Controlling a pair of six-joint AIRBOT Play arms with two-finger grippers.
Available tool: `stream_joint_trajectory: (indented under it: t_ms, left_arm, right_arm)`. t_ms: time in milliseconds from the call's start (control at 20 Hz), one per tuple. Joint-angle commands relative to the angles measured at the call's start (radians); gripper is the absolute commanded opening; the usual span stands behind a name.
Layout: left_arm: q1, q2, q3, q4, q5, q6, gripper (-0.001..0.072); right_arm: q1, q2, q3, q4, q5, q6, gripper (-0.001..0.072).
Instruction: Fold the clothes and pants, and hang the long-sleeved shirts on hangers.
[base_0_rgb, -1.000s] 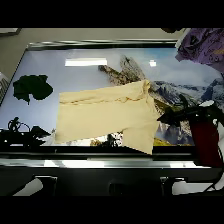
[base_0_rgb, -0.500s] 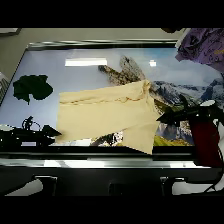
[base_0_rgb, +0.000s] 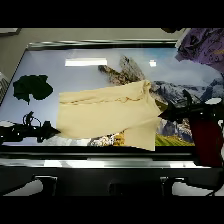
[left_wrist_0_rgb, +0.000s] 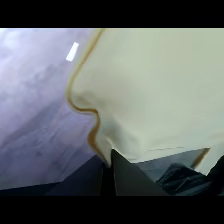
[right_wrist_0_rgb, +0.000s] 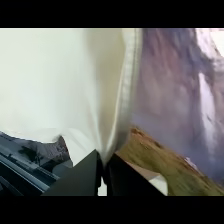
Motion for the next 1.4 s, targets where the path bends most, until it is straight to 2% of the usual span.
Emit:
stream_joint_trajectory:
  t_ms: [0,200,450,600,850,1050,1150,1350]
  left_arm:
    - [-0.053,0.026,0.152,-0.036,-0.031,0.001,0.0013]
    - [-0.146,0.072,0.548,0.021,-0.031,-0.078,0.0013]
    - [-0.179,0.133,1.190,0.348,-0.052,-0.327,0.0013]
    - [-0.179,0.207,1.433,0.519,-0.053,-0.446,0.0013]
    - [-0.179,0.475,1.351,0.671,-0.055,-0.535,0.0013]
    - [-0.179,0.573,1.281,0.793,-0.059,-0.598,0.0013]
    - [-0.180,0.540,1.264,0.782,-0.073,-0.593,0.0013]
    - [-0.182,0.362,1.190,0.649,-0.132,-0.467,0.0013]
  right_arm:
    - [0.034,0.072,0.038,0.084,-0.037,-0.023,0.0033]
    - [0.140,0.141,0.321,0.034,-0.076,0.021,0.0033]
    - [0.158,0.272,0.819,-0.143,-0.068,0.145,0.0033]
    - [0.158,0.403,1.004,-0.256,-0.047,0.186,0.0033]
    - [0.158,0.661,1.017,-0.447,-0.093,0.247,0.0033]
    - [0.158,0.711,1.017,-0.500,-0.158,0.292,0.0033]
    - [0.158,0.673,1.009,-0.462,-0.163,0.309,0.0033]
    - [0.158,0.475,0.995,-0.351,-0.039,0.327,0.0033]
